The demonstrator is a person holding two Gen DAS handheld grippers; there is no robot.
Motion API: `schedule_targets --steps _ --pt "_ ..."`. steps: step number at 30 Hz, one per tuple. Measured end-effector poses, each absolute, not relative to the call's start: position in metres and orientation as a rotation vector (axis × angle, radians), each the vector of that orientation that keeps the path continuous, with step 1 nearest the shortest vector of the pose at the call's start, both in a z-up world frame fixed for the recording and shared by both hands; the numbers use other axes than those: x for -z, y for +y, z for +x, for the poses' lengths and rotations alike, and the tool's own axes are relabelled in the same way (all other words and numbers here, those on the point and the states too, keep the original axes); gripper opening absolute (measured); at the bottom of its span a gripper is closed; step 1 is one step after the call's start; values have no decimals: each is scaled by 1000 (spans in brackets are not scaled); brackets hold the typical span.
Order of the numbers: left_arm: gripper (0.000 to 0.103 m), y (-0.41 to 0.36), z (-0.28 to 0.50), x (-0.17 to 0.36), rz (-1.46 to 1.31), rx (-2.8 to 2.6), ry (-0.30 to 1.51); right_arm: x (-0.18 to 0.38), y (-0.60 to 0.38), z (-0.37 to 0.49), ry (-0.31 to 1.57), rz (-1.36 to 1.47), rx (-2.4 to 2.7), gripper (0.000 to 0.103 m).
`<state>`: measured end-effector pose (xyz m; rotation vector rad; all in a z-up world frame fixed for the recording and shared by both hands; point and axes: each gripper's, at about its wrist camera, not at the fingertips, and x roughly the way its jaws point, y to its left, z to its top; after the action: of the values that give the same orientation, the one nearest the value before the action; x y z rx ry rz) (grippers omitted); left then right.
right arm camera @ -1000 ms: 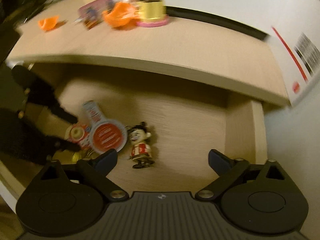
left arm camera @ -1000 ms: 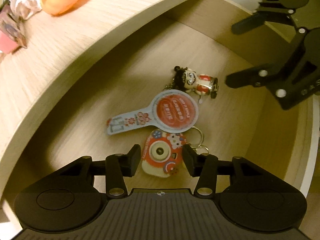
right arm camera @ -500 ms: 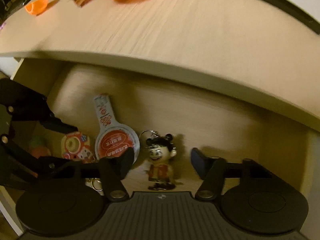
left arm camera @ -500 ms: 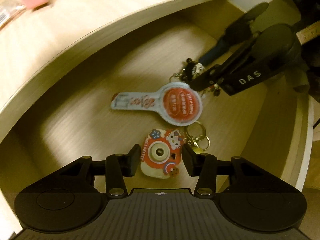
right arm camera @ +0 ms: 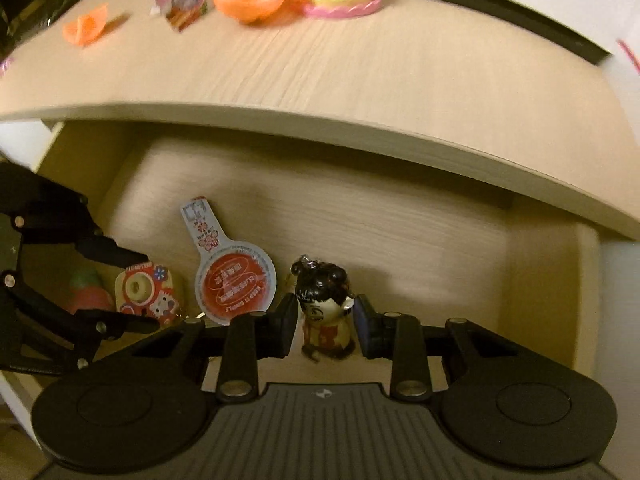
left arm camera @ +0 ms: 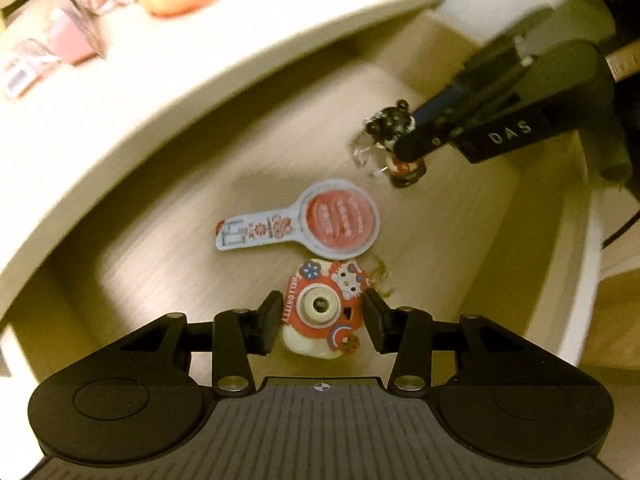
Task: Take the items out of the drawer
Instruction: 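Lift both keychains out of the drawer toward the desk top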
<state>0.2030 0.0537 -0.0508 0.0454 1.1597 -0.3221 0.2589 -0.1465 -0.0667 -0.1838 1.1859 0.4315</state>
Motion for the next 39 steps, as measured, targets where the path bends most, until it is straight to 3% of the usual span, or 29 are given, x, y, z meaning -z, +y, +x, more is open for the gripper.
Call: schedule_targets --steps 6,11,15,22,30,39 --pt "48 82 199 -22 -64 268 974 17 -162 254 1063 -73 -411 26" --pt "48 122 208 -99 -117 135 704 -47 -166 273 873 -12 -396 26" --pt "48 154 225 -128 -121 7 575 -94 -167 297 724 7 -387 26" --pt "48 202 266 -106 -187 -143 615 -99 -152 349 639 -65 -285 26" --pt "48 228 298 -38 -257 -218 741 -47 -141 364 712 -138 -226 27" --pt "45 226 299 -20 -254 -241 725 -22 -133 377 756 -142 -201 27"
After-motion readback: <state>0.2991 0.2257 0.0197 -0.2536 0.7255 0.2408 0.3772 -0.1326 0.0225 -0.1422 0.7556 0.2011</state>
